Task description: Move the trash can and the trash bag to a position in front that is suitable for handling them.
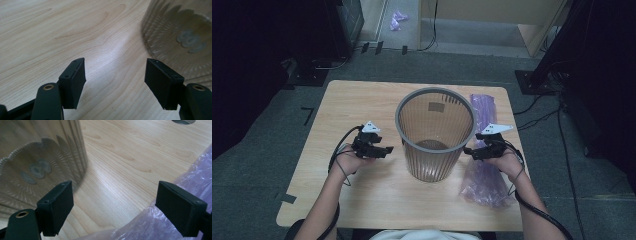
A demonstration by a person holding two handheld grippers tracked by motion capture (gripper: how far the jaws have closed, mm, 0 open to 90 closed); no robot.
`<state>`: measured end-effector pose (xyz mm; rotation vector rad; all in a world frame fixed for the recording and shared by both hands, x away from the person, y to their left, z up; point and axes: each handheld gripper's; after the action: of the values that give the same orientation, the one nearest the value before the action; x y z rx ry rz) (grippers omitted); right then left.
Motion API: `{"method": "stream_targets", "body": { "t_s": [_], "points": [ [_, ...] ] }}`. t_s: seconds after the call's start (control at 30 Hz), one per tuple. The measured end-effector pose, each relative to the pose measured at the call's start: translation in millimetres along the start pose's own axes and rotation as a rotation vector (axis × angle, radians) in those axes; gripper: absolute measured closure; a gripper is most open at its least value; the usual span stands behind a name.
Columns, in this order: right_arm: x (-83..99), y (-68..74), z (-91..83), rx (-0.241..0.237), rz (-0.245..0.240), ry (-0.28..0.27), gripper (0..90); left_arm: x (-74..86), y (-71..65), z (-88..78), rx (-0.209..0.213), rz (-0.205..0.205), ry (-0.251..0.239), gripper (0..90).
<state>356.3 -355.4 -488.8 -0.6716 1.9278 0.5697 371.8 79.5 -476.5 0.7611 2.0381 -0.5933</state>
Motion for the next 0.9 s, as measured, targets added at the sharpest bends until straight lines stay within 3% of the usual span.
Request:
{"method": "stream_targets", "body": {
  "t_s": [0.33,0.5,0.67,0.9],
  "points": [
    [-6.8,9.9,-5.6,-0.013,0.015,-0.002,15.3,-7.4,-11.3,-4.1,0.043,0.007,-0.002,30.1],
    [-9.1,14.5,-6.7,-0.017,0.032,0.013,15.8,-13.3,-14.9,-6.6,0.072,-0.04,-0.001,29.9],
    [-11.1,18.5,-9.1,-0.04,0.039,0.012,21.0,-16.4,-20.2,-7.8,0.088,-0.009,0.001,30.0],
    [-14.5,25.6,-13.0,-0.041,0.034,0.002,23.7,-21.1,-26.0,-10.0,0.107,-0.011,-0.003,31.4]
  ]
}}
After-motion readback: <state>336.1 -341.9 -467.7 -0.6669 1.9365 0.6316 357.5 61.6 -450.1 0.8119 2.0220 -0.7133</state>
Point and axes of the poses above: each handheld gripper's, and its own axes: z roughly forward along the jaws, x roughly out of its underside, y roughly to its left, and after that the axes turned 15 degrees about -y, right-handed
